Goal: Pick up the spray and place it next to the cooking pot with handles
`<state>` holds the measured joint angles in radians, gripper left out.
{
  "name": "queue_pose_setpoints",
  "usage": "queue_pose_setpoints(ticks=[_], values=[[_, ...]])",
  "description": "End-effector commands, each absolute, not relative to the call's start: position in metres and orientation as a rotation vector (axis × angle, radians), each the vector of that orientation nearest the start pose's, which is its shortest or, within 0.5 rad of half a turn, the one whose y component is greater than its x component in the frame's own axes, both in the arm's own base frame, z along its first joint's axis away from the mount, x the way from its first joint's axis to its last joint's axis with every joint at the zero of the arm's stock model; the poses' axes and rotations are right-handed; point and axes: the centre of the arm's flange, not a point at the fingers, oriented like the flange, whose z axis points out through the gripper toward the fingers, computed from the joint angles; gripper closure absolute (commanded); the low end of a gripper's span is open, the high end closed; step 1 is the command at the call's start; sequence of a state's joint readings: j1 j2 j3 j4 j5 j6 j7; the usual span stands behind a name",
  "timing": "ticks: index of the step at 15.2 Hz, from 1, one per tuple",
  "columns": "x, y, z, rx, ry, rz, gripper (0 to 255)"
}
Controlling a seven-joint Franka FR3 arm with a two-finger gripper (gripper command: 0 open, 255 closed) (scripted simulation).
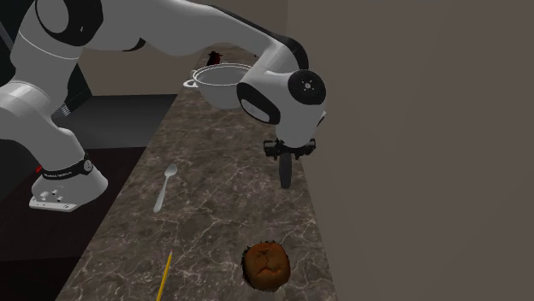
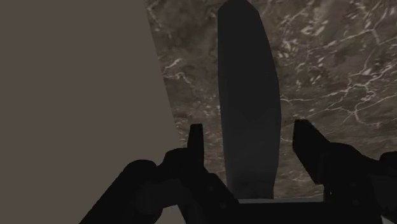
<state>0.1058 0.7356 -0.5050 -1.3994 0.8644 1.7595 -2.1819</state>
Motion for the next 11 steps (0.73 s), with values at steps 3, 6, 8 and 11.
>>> queue_pose_setpoints(ticks=[3, 6, 8, 11], values=[[0.692, -0.140, 0.296, -1.926, -1.906, -0.533, 255], [0.692, -0.140, 0.296, -1.926, -1.906, -0.533, 255], [0.692, -0.140, 0.296, -1.926, -1.906, -0.533, 255], [0.692, -0.140, 0.306, -1.926, -1.906, -0.533, 255]])
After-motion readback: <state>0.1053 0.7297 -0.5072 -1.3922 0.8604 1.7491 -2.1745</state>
